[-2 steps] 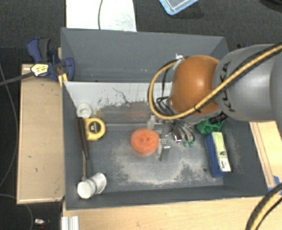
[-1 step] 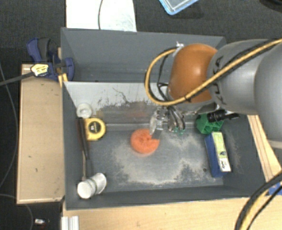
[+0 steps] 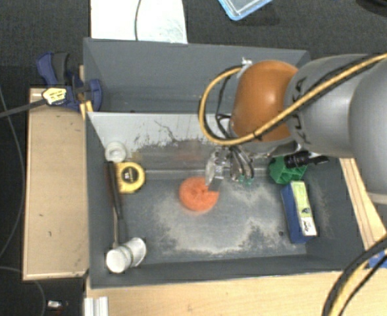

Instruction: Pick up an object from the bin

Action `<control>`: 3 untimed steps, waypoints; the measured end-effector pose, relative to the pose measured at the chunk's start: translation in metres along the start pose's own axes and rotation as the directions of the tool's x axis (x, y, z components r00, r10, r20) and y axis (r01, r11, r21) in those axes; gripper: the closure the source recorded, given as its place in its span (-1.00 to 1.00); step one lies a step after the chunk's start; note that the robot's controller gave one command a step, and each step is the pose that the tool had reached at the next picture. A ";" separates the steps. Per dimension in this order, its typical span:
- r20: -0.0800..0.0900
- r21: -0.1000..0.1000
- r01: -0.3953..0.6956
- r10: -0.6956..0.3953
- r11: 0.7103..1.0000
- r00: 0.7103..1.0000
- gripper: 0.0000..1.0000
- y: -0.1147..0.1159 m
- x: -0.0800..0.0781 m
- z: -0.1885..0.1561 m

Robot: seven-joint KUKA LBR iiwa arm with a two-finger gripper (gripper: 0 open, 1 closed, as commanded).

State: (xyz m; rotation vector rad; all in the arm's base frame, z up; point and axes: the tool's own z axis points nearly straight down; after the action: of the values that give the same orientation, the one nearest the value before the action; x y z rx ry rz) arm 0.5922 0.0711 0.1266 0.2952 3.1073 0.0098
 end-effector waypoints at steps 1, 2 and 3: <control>0.001 -0.001 -0.002 0.002 1.000 1.000 1.00 0.003 0.009 0.004; 0.002 -0.001 -0.012 0.012 1.000 1.000 1.00 -0.005 0.020 0.000; 0.005 0.000 0.008 -0.008 1.000 1.000 1.00 0.000 0.019 0.002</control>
Offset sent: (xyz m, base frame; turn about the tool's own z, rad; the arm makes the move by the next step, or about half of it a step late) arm -0.0229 -0.0023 -0.0004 0.0141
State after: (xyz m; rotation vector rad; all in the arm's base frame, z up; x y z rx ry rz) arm 0.5741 0.0750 0.1240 0.2821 3.1038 0.0095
